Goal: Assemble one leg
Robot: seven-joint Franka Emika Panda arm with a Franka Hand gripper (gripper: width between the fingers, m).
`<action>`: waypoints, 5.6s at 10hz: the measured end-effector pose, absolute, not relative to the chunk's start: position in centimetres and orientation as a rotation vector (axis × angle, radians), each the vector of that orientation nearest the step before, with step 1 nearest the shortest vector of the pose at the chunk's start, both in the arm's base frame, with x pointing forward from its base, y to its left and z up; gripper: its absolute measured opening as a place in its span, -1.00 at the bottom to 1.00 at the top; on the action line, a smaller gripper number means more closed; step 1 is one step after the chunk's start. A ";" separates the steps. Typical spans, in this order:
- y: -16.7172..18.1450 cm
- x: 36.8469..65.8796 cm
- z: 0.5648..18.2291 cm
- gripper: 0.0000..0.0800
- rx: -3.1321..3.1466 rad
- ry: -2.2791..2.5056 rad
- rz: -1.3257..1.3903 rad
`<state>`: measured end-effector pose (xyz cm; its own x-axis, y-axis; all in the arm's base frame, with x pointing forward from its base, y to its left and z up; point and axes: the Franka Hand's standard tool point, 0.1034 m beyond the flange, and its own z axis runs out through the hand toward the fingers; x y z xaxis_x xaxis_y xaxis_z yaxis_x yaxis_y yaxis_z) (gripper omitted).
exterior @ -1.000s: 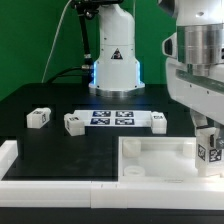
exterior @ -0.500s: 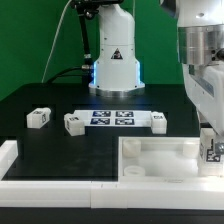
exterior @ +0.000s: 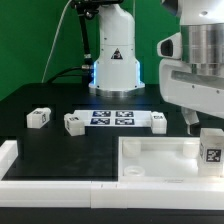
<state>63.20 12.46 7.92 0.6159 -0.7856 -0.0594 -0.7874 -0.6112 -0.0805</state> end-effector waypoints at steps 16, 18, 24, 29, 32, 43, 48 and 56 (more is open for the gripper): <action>11.8 63.2 7.9 -0.27 -3.028 0.621 -0.018; 11.8 63.1 7.8 -0.27 -2.896 1.035 0.003; 11.2 63.3 7.7 -0.27 -2.305 1.939 0.094; 11.5 63.3 7.7 0.22 -2.211 2.048 0.105; 11.4 63.4 7.8 0.60 -2.432 1.768 0.076; 11.1 63.5 7.9 0.62 -3.069 0.108 -0.052; 10.9 63.6 7.9 0.56 -3.074 -0.042 -0.065; 11.3 63.5 7.9 -0.27 -2.903 0.890 -0.029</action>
Offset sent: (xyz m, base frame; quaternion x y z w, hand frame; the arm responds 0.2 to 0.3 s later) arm 0.0028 0.0064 -0.0012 -0.0521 0.0085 -0.3538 0.9338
